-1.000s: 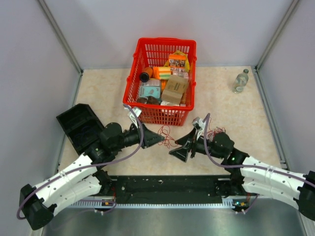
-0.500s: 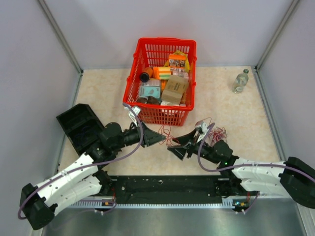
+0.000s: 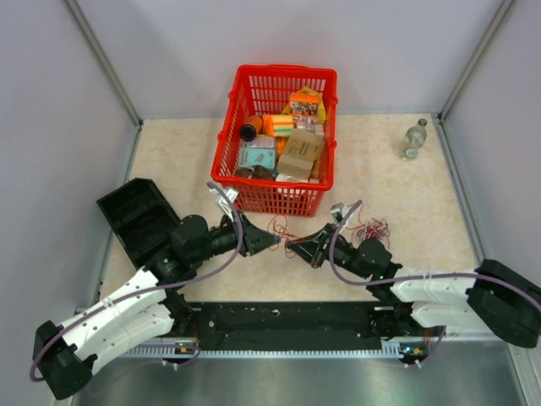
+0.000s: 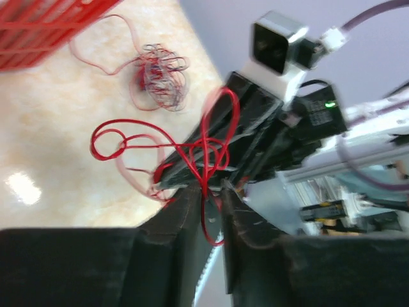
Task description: Untangle the cables
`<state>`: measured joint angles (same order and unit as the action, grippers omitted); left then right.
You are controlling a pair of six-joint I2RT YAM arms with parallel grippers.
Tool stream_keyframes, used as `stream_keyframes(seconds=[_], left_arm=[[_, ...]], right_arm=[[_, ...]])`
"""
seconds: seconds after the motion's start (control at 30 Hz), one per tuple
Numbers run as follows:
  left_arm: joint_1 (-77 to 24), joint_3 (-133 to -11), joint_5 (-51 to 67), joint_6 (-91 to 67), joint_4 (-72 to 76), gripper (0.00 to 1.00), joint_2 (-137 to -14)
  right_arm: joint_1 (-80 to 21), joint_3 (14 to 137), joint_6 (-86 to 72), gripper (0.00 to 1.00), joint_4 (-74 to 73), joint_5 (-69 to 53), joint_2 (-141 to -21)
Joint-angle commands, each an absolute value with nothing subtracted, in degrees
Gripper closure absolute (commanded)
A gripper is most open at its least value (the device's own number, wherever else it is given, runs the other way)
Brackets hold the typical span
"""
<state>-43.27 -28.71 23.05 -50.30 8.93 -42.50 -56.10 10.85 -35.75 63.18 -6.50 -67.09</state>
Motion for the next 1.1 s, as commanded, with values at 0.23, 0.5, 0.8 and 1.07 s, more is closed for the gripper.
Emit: stream_keyframes(seconds=[0.23, 0.5, 0.8, 1.07], left_arm=[[-42.9, -31.9, 4.3, -44.3, -13.8, 0.16, -42.7], [-43.0, -25.8, 24.4, -42.5, 12.7, 0.19, -44.4], [-48.9, -35.7, 22.8, -29.6, -1.8, 0.30, -56.1], [-49.0, -25.8, 24.9, -35.6, 18.7, 0.18, -50.6]], right_arm=[[-56.9, 22.6, -33.8, 1.00, -2.4, -1.6, -44.8], [-56.9, 28.1, -33.1, 1.00, -8.9, -4.8, -41.6], [-56.9, 33.2, -33.8, 1.00, -15.2, -1.1, -37.5], [-56.8, 40.6, -34.3, 1.00, -17.8, -4.5, -32.6]])
